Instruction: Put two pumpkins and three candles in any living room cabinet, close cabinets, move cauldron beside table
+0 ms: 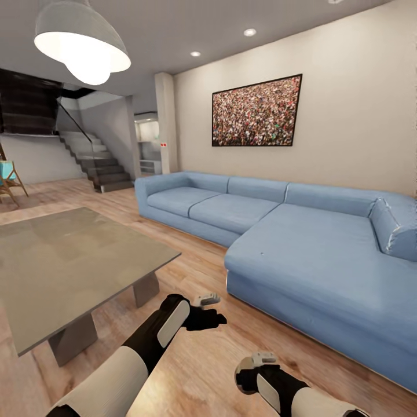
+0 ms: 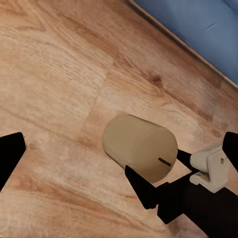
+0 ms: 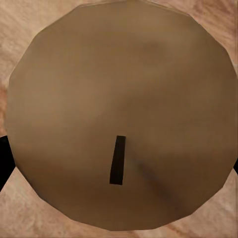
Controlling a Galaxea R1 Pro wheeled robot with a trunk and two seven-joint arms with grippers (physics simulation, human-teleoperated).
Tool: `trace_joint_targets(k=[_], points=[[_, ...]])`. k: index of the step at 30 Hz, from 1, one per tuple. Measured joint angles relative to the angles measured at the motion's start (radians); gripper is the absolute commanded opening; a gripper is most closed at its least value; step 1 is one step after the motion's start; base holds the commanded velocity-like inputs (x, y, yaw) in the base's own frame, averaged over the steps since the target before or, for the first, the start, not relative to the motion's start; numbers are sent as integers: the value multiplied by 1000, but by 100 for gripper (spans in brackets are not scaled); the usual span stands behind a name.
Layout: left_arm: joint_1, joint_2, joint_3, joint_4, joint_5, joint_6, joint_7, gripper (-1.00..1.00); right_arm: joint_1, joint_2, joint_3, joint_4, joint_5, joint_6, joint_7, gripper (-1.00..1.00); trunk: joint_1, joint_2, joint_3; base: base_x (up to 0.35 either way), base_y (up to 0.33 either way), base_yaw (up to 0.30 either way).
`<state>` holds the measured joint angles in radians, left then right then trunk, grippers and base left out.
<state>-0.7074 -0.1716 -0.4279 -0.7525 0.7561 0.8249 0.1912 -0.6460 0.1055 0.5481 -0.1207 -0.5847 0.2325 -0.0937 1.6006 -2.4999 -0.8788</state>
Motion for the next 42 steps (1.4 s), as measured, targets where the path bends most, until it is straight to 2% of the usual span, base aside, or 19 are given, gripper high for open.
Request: trace_joint_targets(k=[7, 10, 11, 13, 18, 19, 22, 25, 29, 35, 38, 40, 42], points=[[-20, 2, 1, 53, -6, -1, 0, 100, -1, -1, -1, -2, 0, 1, -1, -100, -23, 42, 23, 0, 0, 0], [-33, 2, 2, 135, -7, -28, 0, 100, -1, -13, -2, -3, 2, 2, -1, -100, -35, 63, 32, 0, 0, 0], [-37, 5, 3, 202, -9, -76, 0, 100, -2, -23, -25, -5, 5, 7, -1, -100, -39, 70, 35, 0, 0, 0], [-41, 9, 3, 256, -8, -82, 1, 100, -2, -33, -39, -8, 3, 10, 0, -100, -46, 84, 41, 0, 0, 0], [-56, 10, 5, 358, -24, -91, 1, 100, -3, -37, -45, -9, 1, 14, 0, -100, -65, 119, 57, 0, 0, 0], [-58, 10, 4, 420, -29, -129, -3, 100, -4, -38, -45, -9, 0, 28, -1, -100, -69, 126, 60, 0, 0, 0], [-59, 10, 2, 491, -29, -183, -8, 100, -4, -38, -46, -9, 1, 52, -1, -100, -81, 147, 70, 0, 0, 0], [-59, 10, -1, 596, -29, -270, -11, 100, -4, -36, -45, -9, 1, 70, -1, -100, -92, 168, 79, 0, 0, 0], [-59, 9, -1, 669, -29, -317, -10, 100, -4, -36, -42, -9, 2, 73, -3, -100, -108, 196, 92, 0, 0, 0], [-58, 13, 0, 691, -29, -334, -10, 100, -4, -35, -41, -3, 3, 70, 1, -100, -131, 238, 110, 0, 0, 0], [-54, 14, 0, 692, -34, -373, -11, 100, -2, -42, -38, 0, 7, 69, 3, -100, -142, 259, 120, 0, 0, 0], [-52, 15, 1, 693, -51, -400, -10, 100, -1, -55, -37, 1, 6, 67, 4, -100, -150, 273, 126, 0, 0, 0], [-51, 15, 1, 693, -83, -414, -10, 100, 1, -62, -37, 1, 6, 64, 5, -100, -157, 287, 132, 0, 0, 0]])
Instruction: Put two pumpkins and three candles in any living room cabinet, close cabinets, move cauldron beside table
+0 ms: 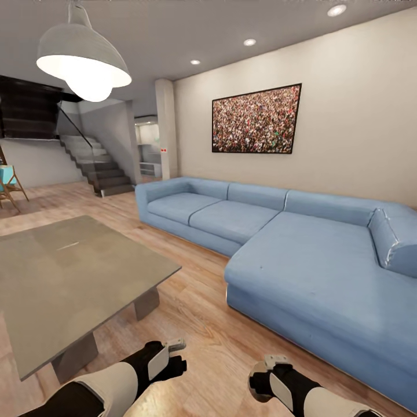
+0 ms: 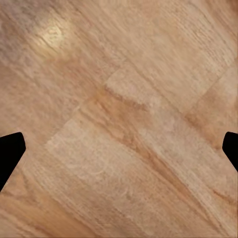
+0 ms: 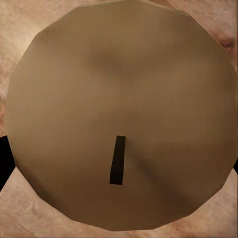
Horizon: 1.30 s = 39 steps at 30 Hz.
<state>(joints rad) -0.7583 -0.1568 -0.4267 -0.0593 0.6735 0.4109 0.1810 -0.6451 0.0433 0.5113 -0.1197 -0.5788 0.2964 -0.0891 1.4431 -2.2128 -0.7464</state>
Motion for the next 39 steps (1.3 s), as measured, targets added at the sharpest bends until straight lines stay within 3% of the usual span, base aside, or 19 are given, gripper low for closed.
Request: trace_joint_targets(k=[1, 4, 13, 17, 24, 39], points=[[1, 0, 1, 0, -28, -7, 0, 100, 2, -4, 2, 1, 3, -2, 0, -100, -4, 7, 3, 0, 0, 0], [1, 0, 1, 0, -44, -15, 0, 100, 4, -5, 1, 0, 1, -4, 6, -100, -15, 28, 13, 0, 0, 0], [3, 8, 4, 7, -49, -131, 0, 100, 44, -15, 3, 0, -4, -8, 71, -100, -50, 91, 39, 0, 0, 17], [6, 9, 4, 11, -48, -165, 1, 100, 50, -34, 6, 1, 3, -8, 76, -100, -65, 119, 47, 0, 0, 92], [7, 9, 4, 30, -47, -178, 1, 100, 51, -56, 4, 12, -1, -10, 77, -100, -92, 168, 59, 0, 0, 115], [7, 10, 5, 41, -46, -180, 1, 100, 52, -63, 2, 16, -5, -29, 81, -100, -150, 273, 86, 0, 0, 87]])
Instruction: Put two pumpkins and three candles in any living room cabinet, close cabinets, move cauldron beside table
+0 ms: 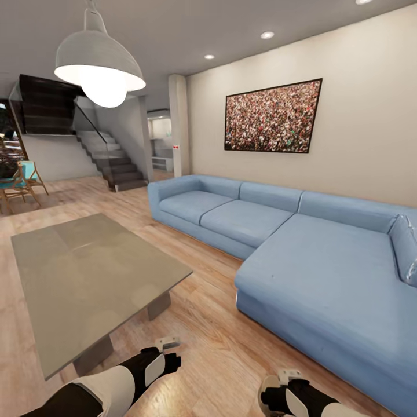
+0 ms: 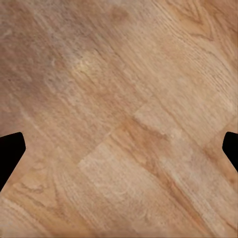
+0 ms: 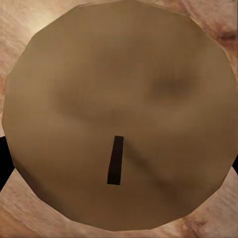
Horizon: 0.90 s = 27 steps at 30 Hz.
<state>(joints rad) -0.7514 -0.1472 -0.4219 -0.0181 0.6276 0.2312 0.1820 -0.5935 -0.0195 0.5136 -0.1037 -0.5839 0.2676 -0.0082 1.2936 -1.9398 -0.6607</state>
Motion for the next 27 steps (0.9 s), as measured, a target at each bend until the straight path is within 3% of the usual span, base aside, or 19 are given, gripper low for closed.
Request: trace_joint_targets(k=[12, 27], points=[[0, 0, 0, 1, 0, 2, 0, 100, 0, -1, 3, -1, 0, -1, 31, -100, -46, 84, 37, 0, 0, 23], [0, 0, 1, 3, 0, 9, 6, 100, 0, -1, 2, 0, -1, 0, 42, -100, -104, 189, 94, 0, 0, 248]])
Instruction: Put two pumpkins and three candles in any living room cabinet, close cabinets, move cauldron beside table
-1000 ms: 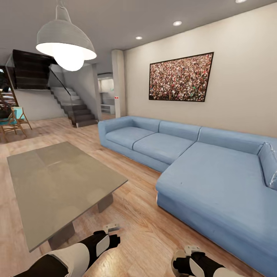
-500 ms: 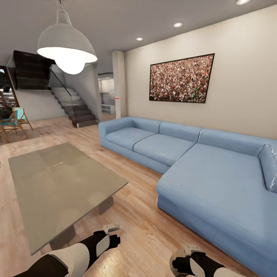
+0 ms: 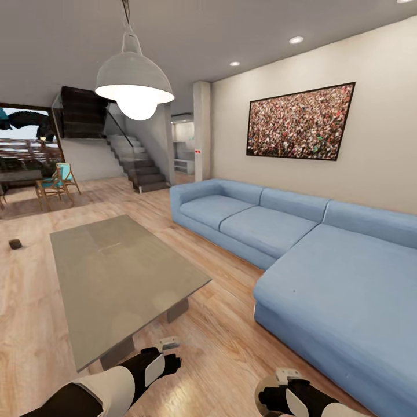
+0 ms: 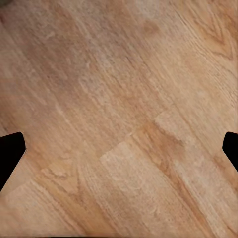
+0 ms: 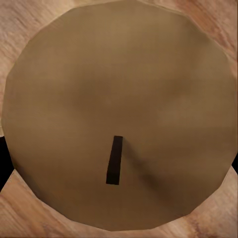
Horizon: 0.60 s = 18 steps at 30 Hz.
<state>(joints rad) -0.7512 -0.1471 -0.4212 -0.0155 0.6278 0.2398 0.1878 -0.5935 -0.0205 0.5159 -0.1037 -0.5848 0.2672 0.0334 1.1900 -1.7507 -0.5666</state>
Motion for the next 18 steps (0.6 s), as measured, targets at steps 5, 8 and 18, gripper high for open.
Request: trace_joint_targets(k=[5, 8, 18], points=[[0, 0, 0, 1, 0, 2, 1, 100, 0, 0, 1, 0, 0, 0, -1, -100, -19, 35, 20, 0, 0, 236], [0, 0, -1, 15, 0, 4, 2, 100, 0, 0, 1, 0, 0, 0, -1, -100, -31, 56, 33, 0, 0, 219], [1, 0, -1, 20, 0, 4, 2, 100, 0, 0, 0, 0, 0, 0, -2, -100, -69, 126, 70, 0, 0, 118]])
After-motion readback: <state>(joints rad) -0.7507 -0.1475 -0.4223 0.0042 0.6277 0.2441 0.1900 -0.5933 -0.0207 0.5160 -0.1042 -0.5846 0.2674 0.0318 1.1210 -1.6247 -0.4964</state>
